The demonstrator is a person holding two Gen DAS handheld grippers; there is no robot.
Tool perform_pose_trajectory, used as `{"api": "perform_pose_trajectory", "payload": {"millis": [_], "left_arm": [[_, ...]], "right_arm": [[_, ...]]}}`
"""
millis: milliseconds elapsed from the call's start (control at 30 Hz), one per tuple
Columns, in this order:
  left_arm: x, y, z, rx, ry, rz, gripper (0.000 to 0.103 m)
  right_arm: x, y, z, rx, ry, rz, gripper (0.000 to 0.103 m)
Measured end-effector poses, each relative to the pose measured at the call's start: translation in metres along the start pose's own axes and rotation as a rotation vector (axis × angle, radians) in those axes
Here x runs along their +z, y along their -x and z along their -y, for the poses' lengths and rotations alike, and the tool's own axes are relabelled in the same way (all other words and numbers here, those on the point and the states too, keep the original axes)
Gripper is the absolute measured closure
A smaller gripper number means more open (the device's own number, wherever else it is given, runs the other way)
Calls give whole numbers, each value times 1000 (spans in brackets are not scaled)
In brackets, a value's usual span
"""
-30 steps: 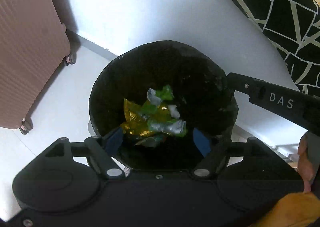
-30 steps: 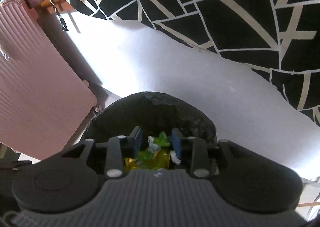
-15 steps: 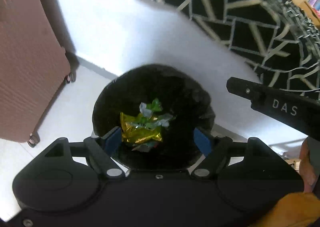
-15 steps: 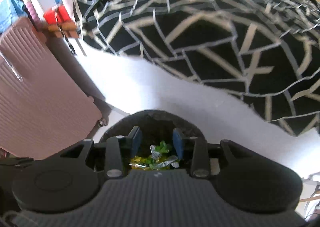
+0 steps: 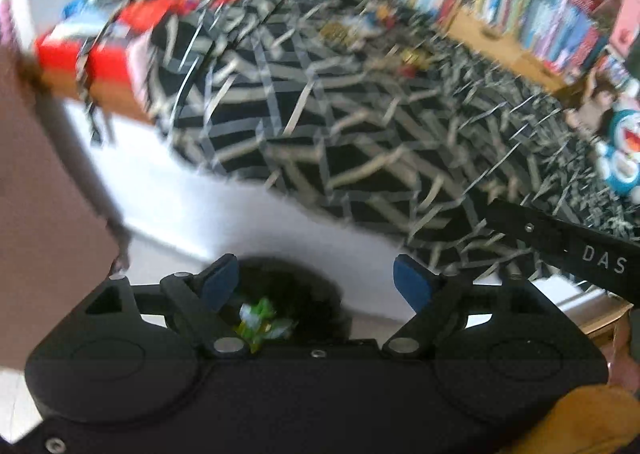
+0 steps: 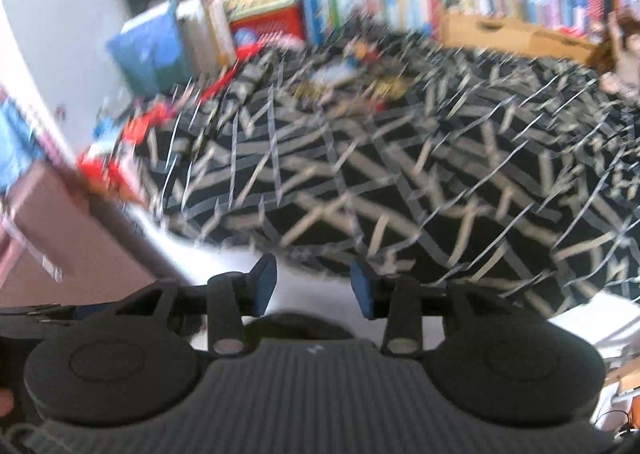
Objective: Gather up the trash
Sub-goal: 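Move both empty tools back to the remaining wrappers on the bed, then grasp the clear wrapper with the left tool while the right tool grasps a gold candy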
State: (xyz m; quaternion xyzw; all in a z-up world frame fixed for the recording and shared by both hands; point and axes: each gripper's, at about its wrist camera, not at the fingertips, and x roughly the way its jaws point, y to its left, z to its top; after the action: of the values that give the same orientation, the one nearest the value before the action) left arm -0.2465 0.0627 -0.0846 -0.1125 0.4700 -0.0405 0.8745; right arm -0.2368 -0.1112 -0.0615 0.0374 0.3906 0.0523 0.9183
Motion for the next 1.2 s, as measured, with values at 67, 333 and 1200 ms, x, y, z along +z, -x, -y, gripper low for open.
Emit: {"api": "perform_pose_trajectory", "payload": {"millis": [67, 333, 1200], "left_arm": [[24, 7, 8, -16, -38, 26, 19], [98, 9, 39, -83, -147, 133, 16], [259, -250, 111, 67, 16, 19, 16]], "right_arm": [[16, 11, 5, -38, -26, 47, 46], [63, 25, 25, -142, -90, 168, 46], [244, -257, 136, 1, 48, -7, 43]]}}
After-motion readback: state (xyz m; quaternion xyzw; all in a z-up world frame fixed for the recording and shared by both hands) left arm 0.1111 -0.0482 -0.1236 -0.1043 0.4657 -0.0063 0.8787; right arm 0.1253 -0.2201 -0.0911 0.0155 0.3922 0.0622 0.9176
